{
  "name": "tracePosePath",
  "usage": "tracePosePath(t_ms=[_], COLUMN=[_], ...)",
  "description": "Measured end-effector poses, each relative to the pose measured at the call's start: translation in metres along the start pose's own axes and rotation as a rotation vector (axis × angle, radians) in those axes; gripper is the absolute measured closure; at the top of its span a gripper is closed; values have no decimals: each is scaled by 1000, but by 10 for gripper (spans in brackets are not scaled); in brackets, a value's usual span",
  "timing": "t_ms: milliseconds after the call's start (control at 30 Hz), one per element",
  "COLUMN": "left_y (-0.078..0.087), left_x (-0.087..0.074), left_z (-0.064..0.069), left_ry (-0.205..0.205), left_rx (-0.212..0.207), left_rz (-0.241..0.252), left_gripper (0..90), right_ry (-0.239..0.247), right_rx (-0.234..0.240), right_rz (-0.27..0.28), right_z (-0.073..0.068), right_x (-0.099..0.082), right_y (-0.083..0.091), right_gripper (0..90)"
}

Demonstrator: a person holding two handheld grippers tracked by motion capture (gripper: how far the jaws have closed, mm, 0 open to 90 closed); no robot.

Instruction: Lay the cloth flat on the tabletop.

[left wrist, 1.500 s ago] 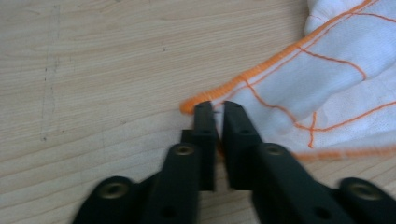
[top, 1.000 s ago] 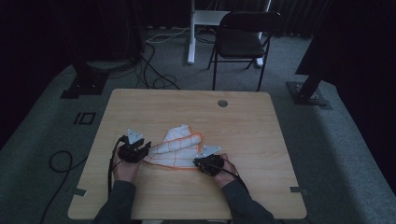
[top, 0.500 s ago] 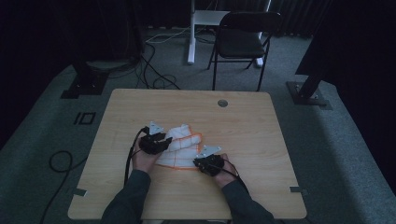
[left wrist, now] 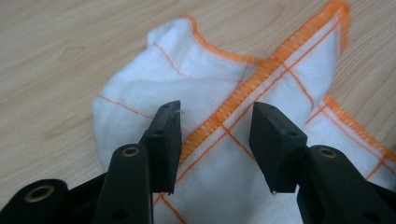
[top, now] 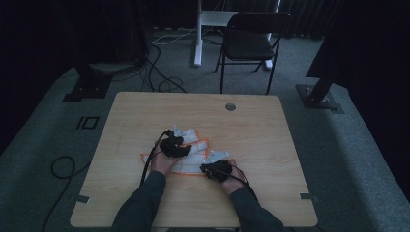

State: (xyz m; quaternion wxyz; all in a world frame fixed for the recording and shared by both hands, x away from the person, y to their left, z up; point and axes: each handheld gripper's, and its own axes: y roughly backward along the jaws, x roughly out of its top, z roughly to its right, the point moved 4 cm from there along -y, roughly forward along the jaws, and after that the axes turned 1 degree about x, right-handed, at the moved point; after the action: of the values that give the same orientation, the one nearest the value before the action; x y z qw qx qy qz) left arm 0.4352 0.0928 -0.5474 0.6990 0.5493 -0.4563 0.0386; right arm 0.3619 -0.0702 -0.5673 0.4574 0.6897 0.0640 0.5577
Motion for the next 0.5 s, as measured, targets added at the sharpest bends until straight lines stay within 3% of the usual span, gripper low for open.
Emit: tracePosePath(t_ms=[100, 233, 367, 500], left_y=[1, 3, 7, 19], left_x=[0, 0, 0, 1], left_z=[1, 6, 6, -12], left_ry=[-10, -54, -55, -4], left_rx=[9, 19, 32, 92], left_rz=[-7, -22, -12, 35], left_gripper=[662, 842, 865, 868], right_ry=[0, -1, -1, -3], right_rx=[1, 0, 1, 2], right_rz=[0, 0, 0, 4], right_z=[0, 0, 0, 0], right_x=[0, 0, 0, 0], right_y=[0, 0, 0, 0], right_gripper=[844, 843, 843, 843])
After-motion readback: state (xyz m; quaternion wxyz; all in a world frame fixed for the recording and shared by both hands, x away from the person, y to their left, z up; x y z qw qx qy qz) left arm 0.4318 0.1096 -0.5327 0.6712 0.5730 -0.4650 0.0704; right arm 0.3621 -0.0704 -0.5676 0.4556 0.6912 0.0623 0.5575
